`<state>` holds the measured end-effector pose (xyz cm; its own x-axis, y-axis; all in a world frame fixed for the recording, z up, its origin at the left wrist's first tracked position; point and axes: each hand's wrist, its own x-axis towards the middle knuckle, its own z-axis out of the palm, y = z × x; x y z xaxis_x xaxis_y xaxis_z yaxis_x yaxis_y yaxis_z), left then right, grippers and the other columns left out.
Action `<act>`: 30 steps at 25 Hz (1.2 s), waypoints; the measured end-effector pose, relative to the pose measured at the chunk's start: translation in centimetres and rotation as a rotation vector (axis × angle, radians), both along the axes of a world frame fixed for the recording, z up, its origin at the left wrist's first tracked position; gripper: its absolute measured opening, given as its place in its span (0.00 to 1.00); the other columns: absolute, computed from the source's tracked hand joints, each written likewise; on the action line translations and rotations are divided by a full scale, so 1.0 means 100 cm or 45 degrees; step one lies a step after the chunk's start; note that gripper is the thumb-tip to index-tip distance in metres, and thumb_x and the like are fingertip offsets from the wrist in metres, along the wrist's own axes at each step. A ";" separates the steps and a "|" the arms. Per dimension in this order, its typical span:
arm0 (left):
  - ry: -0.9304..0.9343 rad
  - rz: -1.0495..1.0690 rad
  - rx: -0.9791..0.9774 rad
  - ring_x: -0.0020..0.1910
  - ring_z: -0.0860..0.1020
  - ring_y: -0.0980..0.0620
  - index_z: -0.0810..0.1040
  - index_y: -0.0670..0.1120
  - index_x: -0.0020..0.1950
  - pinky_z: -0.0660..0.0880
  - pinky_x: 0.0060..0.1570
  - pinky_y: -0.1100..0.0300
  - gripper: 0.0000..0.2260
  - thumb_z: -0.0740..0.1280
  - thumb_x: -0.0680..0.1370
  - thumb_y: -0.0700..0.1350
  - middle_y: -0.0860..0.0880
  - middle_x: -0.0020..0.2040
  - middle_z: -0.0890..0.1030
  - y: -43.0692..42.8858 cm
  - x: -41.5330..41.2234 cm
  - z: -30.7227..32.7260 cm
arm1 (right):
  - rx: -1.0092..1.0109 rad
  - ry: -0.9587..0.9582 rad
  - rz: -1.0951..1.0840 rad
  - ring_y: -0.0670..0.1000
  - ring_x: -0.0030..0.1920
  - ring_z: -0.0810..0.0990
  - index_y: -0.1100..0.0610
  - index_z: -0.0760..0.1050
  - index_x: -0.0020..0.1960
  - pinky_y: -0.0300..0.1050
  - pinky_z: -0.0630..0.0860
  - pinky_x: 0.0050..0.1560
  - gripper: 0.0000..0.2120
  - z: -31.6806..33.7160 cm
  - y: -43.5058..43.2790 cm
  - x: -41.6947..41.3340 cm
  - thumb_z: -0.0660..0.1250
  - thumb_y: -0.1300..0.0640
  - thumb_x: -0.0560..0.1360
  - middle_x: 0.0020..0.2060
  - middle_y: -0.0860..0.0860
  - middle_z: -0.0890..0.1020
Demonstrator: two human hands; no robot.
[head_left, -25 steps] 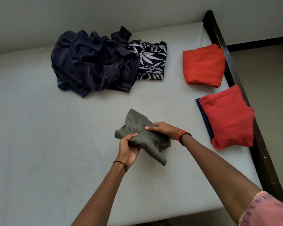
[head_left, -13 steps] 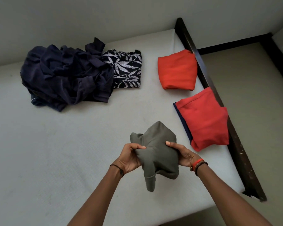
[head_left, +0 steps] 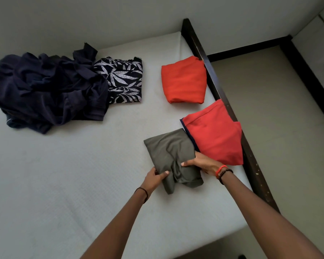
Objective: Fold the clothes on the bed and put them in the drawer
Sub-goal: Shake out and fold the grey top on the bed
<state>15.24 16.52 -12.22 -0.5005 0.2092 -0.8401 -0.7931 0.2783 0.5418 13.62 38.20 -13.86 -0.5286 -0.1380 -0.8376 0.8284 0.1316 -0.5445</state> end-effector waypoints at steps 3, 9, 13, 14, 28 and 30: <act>-0.126 0.236 0.131 0.58 0.78 0.45 0.69 0.46 0.65 0.79 0.48 0.56 0.14 0.64 0.80 0.44 0.47 0.62 0.76 -0.006 -0.001 -0.007 | 0.024 0.094 -0.016 0.50 0.61 0.78 0.56 0.69 0.68 0.47 0.72 0.66 0.26 0.004 0.000 0.000 0.73 0.57 0.72 0.61 0.51 0.79; -0.096 -0.103 -0.177 0.41 0.80 0.48 0.67 0.41 0.57 0.80 0.36 0.58 0.13 0.67 0.78 0.44 0.40 0.54 0.78 -0.017 0.011 -0.008 | 0.251 0.148 0.080 0.48 0.57 0.77 0.56 0.67 0.63 0.42 0.74 0.59 0.24 0.012 0.002 0.017 0.73 0.52 0.72 0.62 0.54 0.77; 0.011 -0.501 -0.437 0.32 0.77 0.52 0.65 0.44 0.49 0.74 0.34 0.61 0.13 0.67 0.77 0.48 0.45 0.44 0.79 -0.022 0.019 0.001 | 0.760 0.070 0.437 0.59 0.57 0.78 0.50 0.60 0.71 0.51 0.77 0.49 0.31 0.026 0.000 0.033 0.70 0.51 0.72 0.61 0.54 0.77; 0.171 -0.502 -0.527 0.35 0.77 0.51 0.66 0.45 0.49 0.74 0.37 0.59 0.11 0.66 0.78 0.49 0.46 0.44 0.79 -0.021 0.019 0.005 | 0.995 0.112 0.532 0.60 0.58 0.78 0.49 0.57 0.73 0.51 0.76 0.50 0.32 0.031 -0.006 0.035 0.68 0.52 0.74 0.61 0.56 0.76; 0.864 -1.193 -0.835 0.78 0.47 0.47 0.41 0.49 0.78 0.56 0.75 0.53 0.38 0.64 0.78 0.49 0.47 0.79 0.41 0.001 0.012 -0.020 | 1.378 0.591 0.995 0.62 0.75 0.56 0.45 0.50 0.77 0.61 0.63 0.70 0.34 0.013 -0.076 0.040 0.64 0.54 0.78 0.75 0.61 0.56; 0.839 -1.257 -0.827 0.78 0.47 0.47 0.42 0.49 0.78 0.54 0.75 0.50 0.38 0.65 0.78 0.49 0.46 0.79 0.41 0.000 0.009 -0.011 | 1.360 0.559 1.015 0.62 0.75 0.56 0.46 0.49 0.77 0.60 0.61 0.72 0.34 0.019 -0.076 0.040 0.64 0.53 0.78 0.75 0.61 0.56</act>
<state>16.09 16.53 -13.34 -0.7178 0.3726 -0.5882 0.2388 0.9252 0.2948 17.61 30.55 -11.99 -0.8536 0.0696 -0.5163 0.1264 0.9891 -0.0756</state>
